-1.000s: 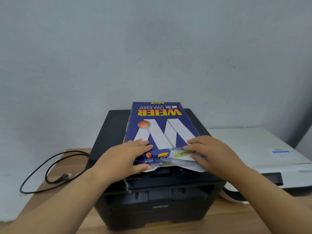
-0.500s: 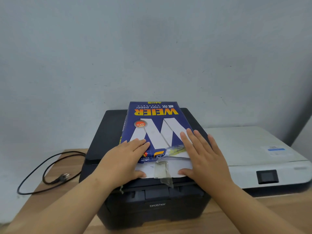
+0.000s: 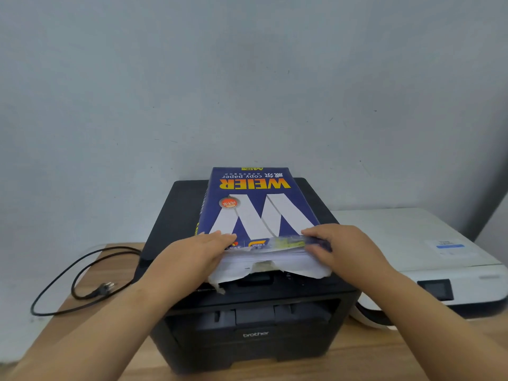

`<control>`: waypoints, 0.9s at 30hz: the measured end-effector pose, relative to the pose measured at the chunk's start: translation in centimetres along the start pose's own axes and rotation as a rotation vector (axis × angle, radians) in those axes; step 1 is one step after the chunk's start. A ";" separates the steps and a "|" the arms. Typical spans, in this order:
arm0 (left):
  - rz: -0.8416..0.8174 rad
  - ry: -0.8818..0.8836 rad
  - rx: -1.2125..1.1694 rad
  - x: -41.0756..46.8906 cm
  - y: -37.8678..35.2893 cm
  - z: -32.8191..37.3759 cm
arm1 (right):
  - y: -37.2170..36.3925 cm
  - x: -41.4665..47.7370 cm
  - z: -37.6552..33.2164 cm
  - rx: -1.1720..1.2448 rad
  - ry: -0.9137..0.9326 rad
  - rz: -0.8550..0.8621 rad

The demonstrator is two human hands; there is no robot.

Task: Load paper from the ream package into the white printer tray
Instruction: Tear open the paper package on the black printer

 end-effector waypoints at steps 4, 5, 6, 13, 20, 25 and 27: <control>-0.013 0.033 -0.042 0.2 -0.1 -0.4 | 0.3 -0.3 -0.6 -0.046 0.099 0.069; -0.003 0.062 -0.076 0.2 0.0 -0.4 | 0.3 -0.4 -0.9 -0.043 0.136 0.067; 0.032 0.071 -0.088 0.2 0.0 -0.4 | 0.3 -0.4 -1.1 -0.071 0.211 0.082; 0.034 -0.121 0.054 0.4 1.1 0.9 | -0.6 -1.3 -1.8 -0.214 0.460 0.111; 0.017 -0.167 0.244 0.9 0.0 1.4 | -2.1 -0.1 -2.1 -0.296 0.436 0.169; 0.183 -0.172 0.238 1.2 -0.2 1.3 | -1.4 0.3 -2.1 -0.308 0.416 0.270; 0.193 -0.163 0.250 1.2 -0.6 0.9 | -1.3 0.7 -2.1 -0.370 0.433 0.271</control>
Point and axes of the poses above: each hand's wrist, its own x-axis towards the middle knuckle, its own y-axis out of the back of the hand, z = x × y, the point moved 3 cm from there along x, towards the middle knuckle, and after that the axes turned 1 degree about -y, right-handed, at the moved point
